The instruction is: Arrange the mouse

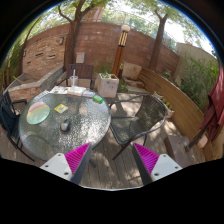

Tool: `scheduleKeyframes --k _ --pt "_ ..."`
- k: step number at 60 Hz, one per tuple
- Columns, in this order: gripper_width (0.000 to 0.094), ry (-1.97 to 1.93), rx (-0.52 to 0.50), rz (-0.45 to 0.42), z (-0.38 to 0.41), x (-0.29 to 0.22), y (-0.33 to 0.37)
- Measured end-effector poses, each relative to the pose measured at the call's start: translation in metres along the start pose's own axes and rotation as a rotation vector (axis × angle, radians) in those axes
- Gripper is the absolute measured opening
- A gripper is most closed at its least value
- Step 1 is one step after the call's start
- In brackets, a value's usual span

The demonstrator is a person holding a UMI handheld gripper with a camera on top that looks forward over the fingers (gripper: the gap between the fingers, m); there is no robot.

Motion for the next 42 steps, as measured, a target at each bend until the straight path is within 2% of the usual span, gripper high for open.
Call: scheduleKeyframes --k 7,18,28,35,42 --pt "0.0847 0.008 -0.028 0.025 0.007 0.01 -0.006" --pt "0.0846 0.035 -0.018 0.068 0.02 0.042 -0.021" --pt "0.0852 0.025 -0.037 0.11 0.071 0.076 -0.029" --pt "0.0851 0.037 -0.072 0.118 0.129 0.075 -0.056" --pt "0.0859 0.034 -0.116 0.067 0.178 0.041 -0.092"
Point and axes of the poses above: the point between the fingertips, and its own axes, seen from behind it with the camera up: z to the left, x down, y backward, against the way the camera looks, the point moved 5 cm from there along y, backward, against the way the camera looks, and after that the axes turned 15 degrees about z, right-handed, at the moved point
